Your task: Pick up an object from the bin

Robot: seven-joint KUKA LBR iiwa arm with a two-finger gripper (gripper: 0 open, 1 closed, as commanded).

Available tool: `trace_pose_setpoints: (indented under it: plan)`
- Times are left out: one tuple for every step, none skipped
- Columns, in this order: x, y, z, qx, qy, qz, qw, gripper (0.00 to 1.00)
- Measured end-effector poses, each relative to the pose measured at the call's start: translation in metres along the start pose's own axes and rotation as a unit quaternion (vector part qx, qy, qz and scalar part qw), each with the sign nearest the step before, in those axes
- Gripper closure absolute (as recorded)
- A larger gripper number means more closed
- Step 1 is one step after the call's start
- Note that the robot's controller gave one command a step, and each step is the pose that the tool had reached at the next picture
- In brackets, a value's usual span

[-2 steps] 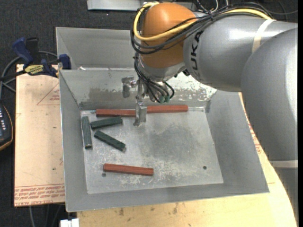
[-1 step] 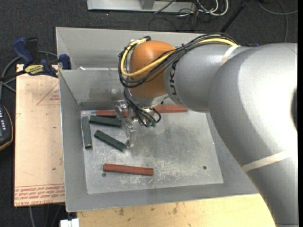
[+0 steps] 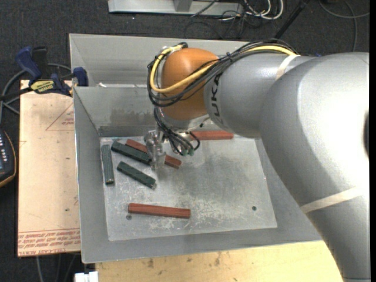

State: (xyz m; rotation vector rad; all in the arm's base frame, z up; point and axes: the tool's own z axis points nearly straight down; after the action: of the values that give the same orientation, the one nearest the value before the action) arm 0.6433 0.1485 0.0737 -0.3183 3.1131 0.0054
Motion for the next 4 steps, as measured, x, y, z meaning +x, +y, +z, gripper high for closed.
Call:
trace_pose_setpoints:
  plan:
    - [-0.003,-0.006,-0.148,0.001,-0.0004,-0.018,0.9998,1.0]
    - [-0.002,-0.006,-0.142,0.001,0.004,-0.018,0.9998,0.0]
    - [0.016,-0.009,-0.02,0.0,0.0092,-0.024,0.9997,0.0]
    - [0.0,-0.003,0.004,0.0,0.0039,-0.019,0.9998,0.0]
